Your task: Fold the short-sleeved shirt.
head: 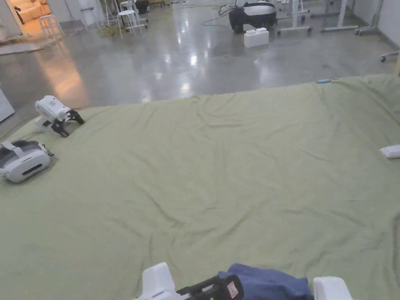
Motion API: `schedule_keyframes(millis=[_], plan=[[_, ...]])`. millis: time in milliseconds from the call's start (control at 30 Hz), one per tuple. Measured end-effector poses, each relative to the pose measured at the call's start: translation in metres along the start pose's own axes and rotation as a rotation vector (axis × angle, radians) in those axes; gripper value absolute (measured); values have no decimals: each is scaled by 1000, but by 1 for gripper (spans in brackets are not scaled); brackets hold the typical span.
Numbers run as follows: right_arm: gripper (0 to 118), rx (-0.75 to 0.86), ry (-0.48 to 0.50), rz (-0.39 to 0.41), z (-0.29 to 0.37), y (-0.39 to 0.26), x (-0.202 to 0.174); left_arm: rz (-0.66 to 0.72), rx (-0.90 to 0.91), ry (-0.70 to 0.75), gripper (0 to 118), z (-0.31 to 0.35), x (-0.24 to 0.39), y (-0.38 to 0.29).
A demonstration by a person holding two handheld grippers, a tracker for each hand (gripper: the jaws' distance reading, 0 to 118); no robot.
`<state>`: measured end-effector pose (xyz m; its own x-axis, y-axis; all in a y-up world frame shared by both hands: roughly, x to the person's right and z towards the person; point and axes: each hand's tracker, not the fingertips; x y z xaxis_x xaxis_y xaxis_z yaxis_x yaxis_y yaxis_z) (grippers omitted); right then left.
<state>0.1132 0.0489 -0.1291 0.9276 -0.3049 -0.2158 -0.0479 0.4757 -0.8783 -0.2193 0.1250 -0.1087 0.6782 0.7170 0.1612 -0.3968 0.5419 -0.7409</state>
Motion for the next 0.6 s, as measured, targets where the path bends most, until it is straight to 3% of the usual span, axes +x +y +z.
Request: schedule_keyframes(millis=[33, 67, 167, 400, 533, 600], plan=[[0, -33, -11, -14, -10, -1, 3, 28, -16, -12, 118, -3, -10, 5], [0, 41, 17, -10, -11, -3, 9, 76, -56, -14, 118, -10, -22, 9], [0, 41, 66, -101, -11, -4, 21, 152, -157, -80, 118, -35, -51, 13], [0, 21, 44, -88, -11, 1, 16, 176, -226, -128, 118, -75, -82, 16], [0, 15, 70, -123, -7, 2, 22, 223, -339, -96, 118, -104, -98, 8], [0, 18, 83, -139, -5, 1, 24, 233, -357, -163, 117, -114, -99, 1]])
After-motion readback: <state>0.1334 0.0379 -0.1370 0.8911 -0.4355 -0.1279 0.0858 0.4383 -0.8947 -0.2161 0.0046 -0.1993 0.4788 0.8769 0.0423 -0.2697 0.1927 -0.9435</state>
